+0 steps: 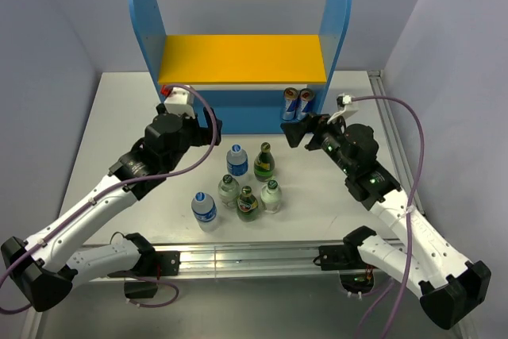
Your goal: Place and organize the beverage onto the shelf
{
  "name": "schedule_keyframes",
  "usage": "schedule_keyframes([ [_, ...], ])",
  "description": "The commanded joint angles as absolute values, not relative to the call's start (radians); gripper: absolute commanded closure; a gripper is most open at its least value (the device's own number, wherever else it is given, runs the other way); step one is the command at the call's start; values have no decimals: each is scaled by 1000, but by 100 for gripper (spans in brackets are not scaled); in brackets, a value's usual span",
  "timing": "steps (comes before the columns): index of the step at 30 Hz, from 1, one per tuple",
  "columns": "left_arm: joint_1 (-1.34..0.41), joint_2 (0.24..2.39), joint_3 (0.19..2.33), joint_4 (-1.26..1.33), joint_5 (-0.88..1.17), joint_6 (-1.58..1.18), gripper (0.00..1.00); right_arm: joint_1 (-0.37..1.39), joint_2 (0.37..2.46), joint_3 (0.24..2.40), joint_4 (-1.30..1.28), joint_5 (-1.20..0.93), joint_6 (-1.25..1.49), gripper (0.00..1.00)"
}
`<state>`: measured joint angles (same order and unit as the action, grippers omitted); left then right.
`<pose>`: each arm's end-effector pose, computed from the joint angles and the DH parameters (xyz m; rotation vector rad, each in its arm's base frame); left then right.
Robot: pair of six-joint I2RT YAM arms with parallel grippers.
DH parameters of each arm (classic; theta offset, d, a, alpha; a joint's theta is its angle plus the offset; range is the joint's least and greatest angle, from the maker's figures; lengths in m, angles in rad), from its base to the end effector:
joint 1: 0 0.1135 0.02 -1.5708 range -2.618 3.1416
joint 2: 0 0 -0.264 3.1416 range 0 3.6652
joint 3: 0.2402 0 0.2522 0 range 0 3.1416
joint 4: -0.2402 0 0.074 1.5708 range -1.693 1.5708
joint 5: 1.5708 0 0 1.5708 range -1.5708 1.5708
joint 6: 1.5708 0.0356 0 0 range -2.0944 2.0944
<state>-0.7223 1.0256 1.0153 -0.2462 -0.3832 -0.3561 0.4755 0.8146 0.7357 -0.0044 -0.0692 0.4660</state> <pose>0.1830 -0.1435 0.3695 0.0631 1.8268 -0.4152 0.1739 0.0923 0.3369 -0.0626 1.7107 0.7667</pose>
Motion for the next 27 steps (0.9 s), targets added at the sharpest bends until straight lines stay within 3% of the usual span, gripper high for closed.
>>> schedule_keyframes([
  [1, -724, 1035, 1014, -198, -410, -348, 1, 486, 825, 799, -98, 33, 436, 0],
  [10, -739, 1045, 982, -189, -281, -339, 1, 488, 744, 707, -41, 31, 403, 0],
  [27, -830, 1173, 880, -54, -238, -417, 1, 488, 758, 681, -37, 58, 413, 0],
])
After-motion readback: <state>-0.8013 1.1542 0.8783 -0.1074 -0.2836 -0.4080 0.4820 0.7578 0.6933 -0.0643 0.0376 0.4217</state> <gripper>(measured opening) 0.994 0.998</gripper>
